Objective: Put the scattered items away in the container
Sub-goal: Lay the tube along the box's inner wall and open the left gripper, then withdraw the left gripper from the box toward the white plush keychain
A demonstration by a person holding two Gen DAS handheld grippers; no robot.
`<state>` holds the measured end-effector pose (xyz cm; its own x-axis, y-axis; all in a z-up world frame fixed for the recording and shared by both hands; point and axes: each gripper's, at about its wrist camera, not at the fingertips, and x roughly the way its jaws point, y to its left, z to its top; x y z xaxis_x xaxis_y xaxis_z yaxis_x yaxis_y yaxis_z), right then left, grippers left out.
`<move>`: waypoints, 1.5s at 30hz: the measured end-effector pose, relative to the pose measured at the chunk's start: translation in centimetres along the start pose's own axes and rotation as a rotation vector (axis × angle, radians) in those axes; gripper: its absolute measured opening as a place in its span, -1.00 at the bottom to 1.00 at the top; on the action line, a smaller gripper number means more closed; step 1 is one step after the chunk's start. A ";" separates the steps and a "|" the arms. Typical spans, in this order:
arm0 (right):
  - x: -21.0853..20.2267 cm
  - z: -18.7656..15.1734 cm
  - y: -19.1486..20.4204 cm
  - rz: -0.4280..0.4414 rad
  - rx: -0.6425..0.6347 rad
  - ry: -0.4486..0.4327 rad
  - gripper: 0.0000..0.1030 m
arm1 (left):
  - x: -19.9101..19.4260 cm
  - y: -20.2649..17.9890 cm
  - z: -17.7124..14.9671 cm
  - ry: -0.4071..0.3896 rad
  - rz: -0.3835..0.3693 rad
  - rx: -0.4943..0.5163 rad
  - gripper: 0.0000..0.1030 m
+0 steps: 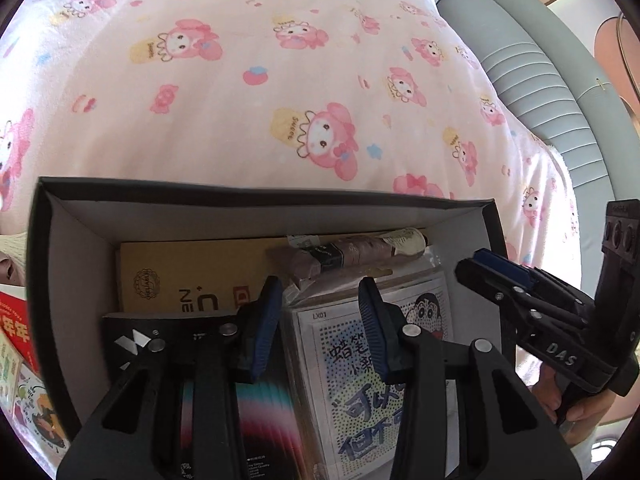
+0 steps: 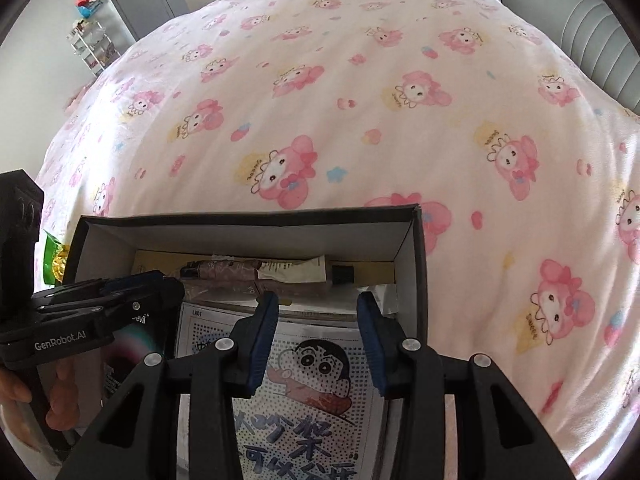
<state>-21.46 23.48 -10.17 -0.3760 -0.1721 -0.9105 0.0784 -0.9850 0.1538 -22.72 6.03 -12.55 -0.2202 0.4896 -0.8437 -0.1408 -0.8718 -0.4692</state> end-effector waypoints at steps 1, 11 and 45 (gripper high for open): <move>-0.3 0.0 -0.1 0.010 0.005 -0.011 -0.30 | -0.1 0.1 0.0 -0.008 0.008 -0.004 -0.24; -1.5 0.5 -1.4 0.019 0.078 -0.061 -0.42 | 3.1 -1.6 1.1 0.070 -0.008 0.030 -0.28; -13.8 -6.5 5.5 0.004 -0.094 -0.240 -0.28 | -14.8 -8.3 -10.5 -0.320 0.036 0.271 0.09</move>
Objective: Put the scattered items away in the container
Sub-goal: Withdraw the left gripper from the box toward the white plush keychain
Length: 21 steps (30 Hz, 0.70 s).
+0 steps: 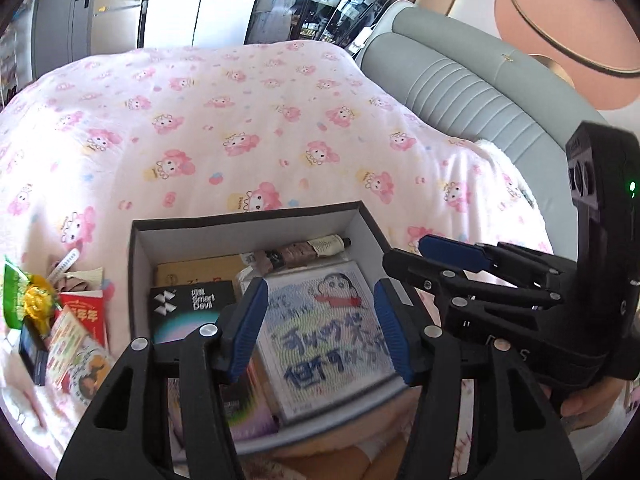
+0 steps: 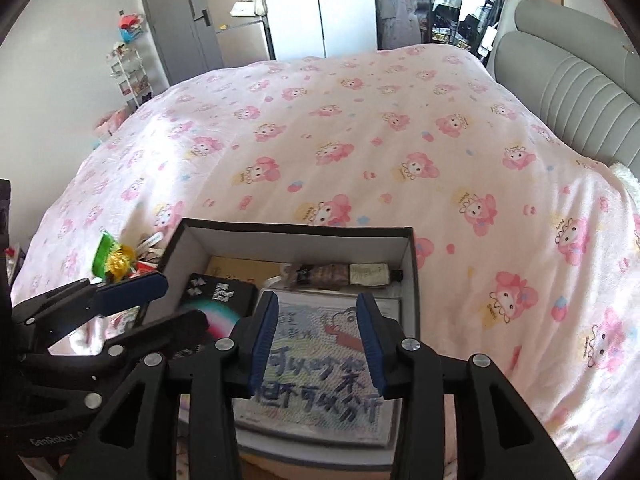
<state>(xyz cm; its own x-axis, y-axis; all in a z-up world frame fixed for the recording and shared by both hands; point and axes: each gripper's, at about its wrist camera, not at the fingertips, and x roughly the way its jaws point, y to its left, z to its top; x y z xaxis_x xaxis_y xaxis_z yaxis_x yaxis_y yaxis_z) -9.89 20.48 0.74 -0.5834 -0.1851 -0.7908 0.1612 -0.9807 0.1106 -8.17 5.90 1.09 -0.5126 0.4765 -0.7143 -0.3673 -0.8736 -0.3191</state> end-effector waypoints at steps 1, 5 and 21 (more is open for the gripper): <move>-0.8 -0.1 0.6 0.000 -0.010 -0.008 -0.27 | -0.7 -0.1 -0.2 -0.005 -0.003 -0.002 0.09; -3.6 -0.6 2.6 0.050 -0.033 -0.046 -0.15 | -4.1 -0.4 -1.3 -0.034 0.001 -0.019 0.09; -2.1 -2.5 16.9 0.245 -0.234 0.033 -0.14 | -13.7 9.5 -8.5 -0.088 0.156 -0.238 0.06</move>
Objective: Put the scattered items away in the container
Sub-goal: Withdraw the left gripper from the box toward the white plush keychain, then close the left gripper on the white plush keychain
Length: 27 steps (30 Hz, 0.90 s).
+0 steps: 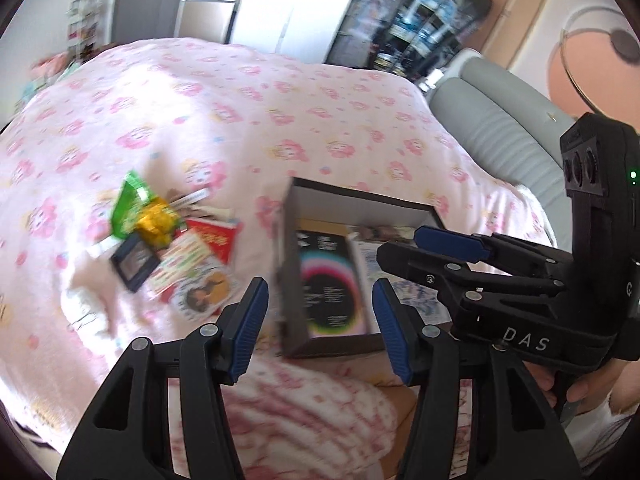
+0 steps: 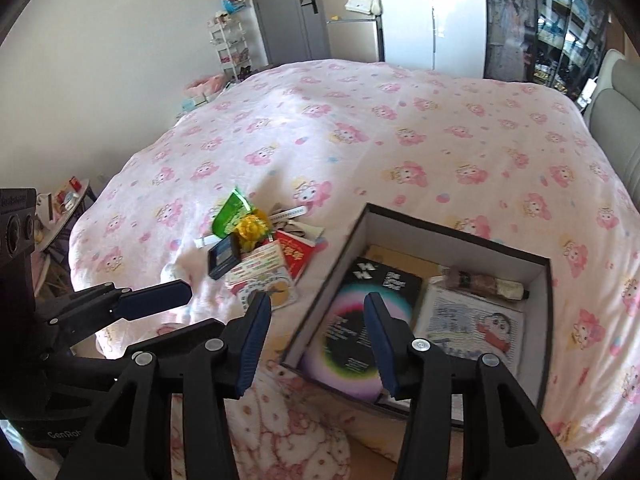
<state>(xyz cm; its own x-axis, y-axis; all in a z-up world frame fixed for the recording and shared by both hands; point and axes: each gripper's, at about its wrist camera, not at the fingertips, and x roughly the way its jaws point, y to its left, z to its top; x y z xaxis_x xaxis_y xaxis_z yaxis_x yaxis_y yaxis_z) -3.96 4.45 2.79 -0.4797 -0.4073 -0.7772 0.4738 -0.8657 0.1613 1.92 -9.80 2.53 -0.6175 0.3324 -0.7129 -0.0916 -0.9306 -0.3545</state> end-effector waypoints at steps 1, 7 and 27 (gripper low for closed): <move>1.0 0.3 1.0 0.027 -0.005 0.016 -0.14 | -0.4 1.3 -0.2 -0.004 0.008 -0.028 0.06; 6.7 1.9 6.6 0.146 -0.057 0.100 -0.15 | -1.2 8.6 -1.0 -0.015 0.103 -0.185 0.06; 22.2 0.9 8.1 0.217 0.003 0.419 -0.14 | 10.0 27.5 -7.6 0.156 0.208 -0.665 0.06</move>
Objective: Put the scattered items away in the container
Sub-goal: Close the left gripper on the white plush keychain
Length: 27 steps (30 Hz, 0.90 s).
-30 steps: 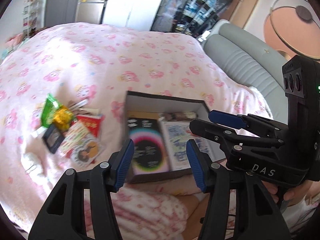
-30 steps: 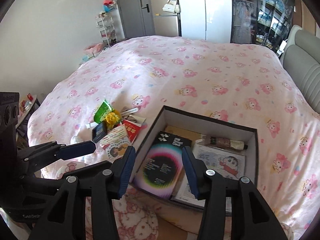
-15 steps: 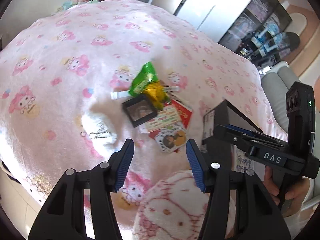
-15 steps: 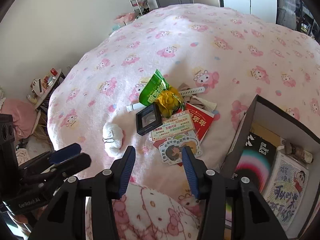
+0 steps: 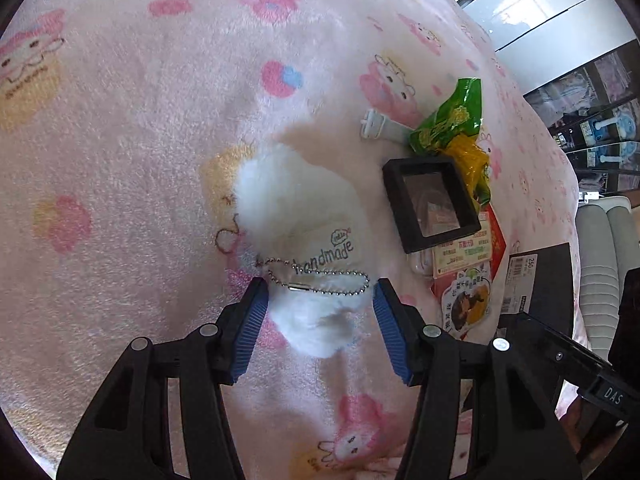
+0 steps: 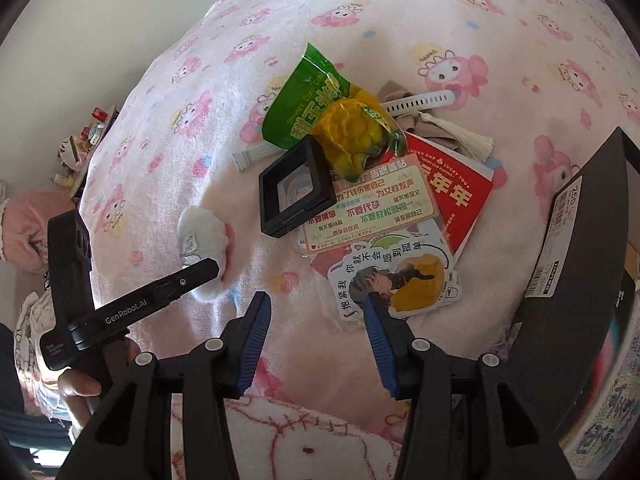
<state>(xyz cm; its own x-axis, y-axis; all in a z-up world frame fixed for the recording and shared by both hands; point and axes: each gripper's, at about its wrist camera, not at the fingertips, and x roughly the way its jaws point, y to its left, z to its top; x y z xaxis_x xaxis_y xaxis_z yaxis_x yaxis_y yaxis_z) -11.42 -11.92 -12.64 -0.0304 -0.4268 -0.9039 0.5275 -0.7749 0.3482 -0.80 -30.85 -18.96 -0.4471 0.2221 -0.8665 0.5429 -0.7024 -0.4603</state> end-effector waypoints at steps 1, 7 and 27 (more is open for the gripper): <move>0.1 0.0 -0.2 0.000 0.005 0.001 -0.14 | 0.4 0.0 0.0 -0.001 0.010 0.001 -0.02; -0.5 -0.2 -0.9 0.019 0.015 -0.003 -0.14 | -2.1 -2.9 -1.1 -0.026 -0.072 0.082 -0.44; -21.9 -12.3 -17.0 -0.188 0.106 -0.307 -0.14 | -5.5 -30.3 -13.9 0.116 -0.404 0.739 -0.42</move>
<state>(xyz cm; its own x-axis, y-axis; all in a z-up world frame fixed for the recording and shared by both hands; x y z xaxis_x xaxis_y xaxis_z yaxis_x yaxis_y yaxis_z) -9.31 16.33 -1.78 -0.3803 -0.3795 -0.8434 0.3982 -0.8903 0.2211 -4.90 -1.41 -2.95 -0.4094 0.5907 -0.6953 -0.2651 -0.8062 -0.5289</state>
